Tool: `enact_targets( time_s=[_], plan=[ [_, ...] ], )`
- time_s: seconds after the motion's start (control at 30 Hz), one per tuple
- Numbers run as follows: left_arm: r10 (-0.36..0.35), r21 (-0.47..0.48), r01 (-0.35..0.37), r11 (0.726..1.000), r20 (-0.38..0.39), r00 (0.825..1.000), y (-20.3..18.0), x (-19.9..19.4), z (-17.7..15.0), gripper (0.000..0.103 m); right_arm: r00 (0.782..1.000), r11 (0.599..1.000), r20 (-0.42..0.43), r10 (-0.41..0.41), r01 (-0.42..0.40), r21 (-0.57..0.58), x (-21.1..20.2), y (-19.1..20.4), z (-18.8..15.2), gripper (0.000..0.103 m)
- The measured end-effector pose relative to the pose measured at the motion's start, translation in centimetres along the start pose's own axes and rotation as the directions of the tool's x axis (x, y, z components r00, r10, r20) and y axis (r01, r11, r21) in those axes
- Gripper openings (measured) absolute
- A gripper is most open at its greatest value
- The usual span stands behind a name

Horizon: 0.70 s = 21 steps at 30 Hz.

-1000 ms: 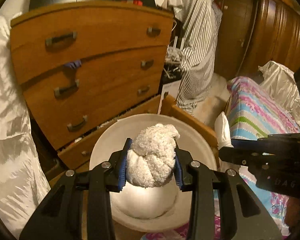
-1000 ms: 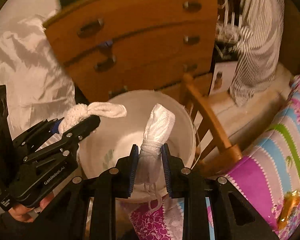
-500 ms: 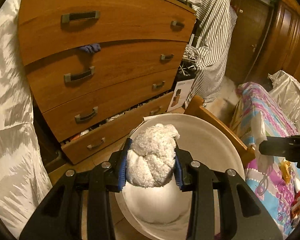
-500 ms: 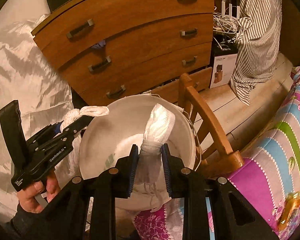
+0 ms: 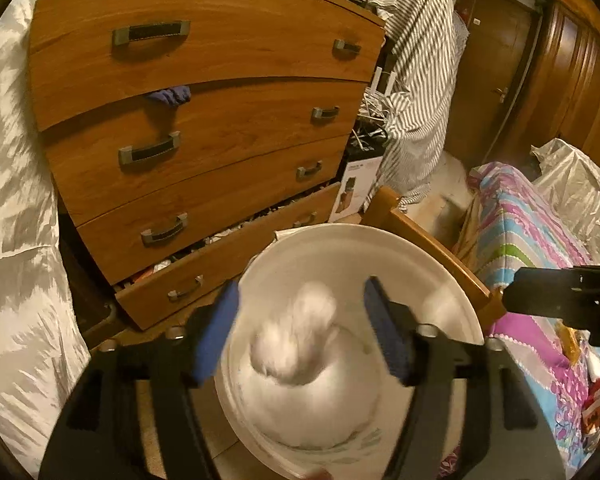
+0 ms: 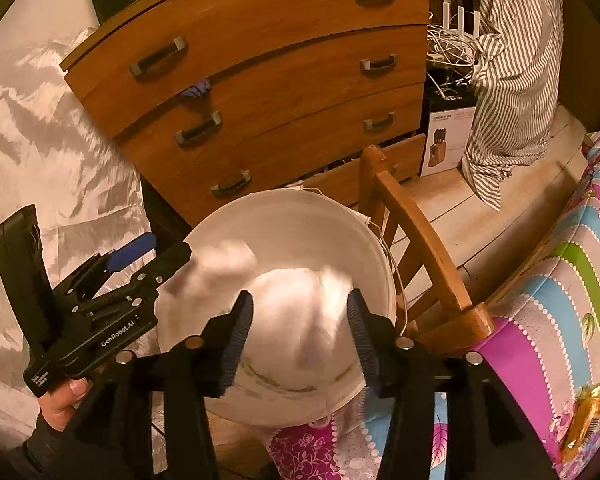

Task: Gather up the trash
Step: 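Open both tools to drop the cloth ball and bag into the bucket, then move both tools back to the bed and grasp the white foam sleeve with right tool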

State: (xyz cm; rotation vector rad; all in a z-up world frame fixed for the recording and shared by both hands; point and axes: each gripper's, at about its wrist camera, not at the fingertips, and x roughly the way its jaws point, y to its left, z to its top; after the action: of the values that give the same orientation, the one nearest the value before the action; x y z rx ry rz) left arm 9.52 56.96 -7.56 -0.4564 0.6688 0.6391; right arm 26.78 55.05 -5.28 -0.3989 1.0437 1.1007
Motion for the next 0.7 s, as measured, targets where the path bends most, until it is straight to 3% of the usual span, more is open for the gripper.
enact_targets(
  time_s=[0.23, 0.33, 0.4, 0.53, 0.63, 0.7],
  plan=[
    [-0.005, 0.014, 0.005, 1.0, 0.013, 1.0, -1.2, -0.8, 0.0, 0.065, 0.998, 0.999, 0.055, 0.012, -0.014, 0.03, -2.3, -1.3, -1.4, 0.052],
    [-0.034, 0.038, 0.033, 0.999, 0.02, 0.999, -2.7, -1.7, -0.5, 0.065, 0.99, 1.0, 0.142, -0.001, -0.003, 0.028, -5.4, -1.8, -3.9, 0.052],
    [-0.074, 0.063, 0.072, 0.995, 0.027, 0.997, -4.6, -2.5, -1.1, 0.065, 0.971, 0.999, 0.239, -0.034, 0.029, 0.023, -8.7, -2.2, -7.4, 0.052],
    [-0.155, 0.146, 0.152, 0.977, 0.009, 0.988, -9.5, -3.5, -3.2, 0.065, 0.927, 0.991, 0.351, -0.13, 0.113, 0.071, -14.1, -4.4, -15.7, 0.057],
    [-0.243, 0.229, 0.244, 0.942, -0.035, 0.97, -14.6, -4.1, -5.7, 0.065, 0.902, 0.975, 0.38, -0.205, 0.156, 0.155, -17.7, -7.3, -22.9, 0.061],
    [-0.304, 0.287, 0.317, 0.904, -0.091, 0.948, -18.9, -4.3, -8.2, 0.065, 0.89, 0.958, 0.379, -0.254, 0.176, 0.228, -19.8, -9.4, -28.2, 0.062]
  ],
)
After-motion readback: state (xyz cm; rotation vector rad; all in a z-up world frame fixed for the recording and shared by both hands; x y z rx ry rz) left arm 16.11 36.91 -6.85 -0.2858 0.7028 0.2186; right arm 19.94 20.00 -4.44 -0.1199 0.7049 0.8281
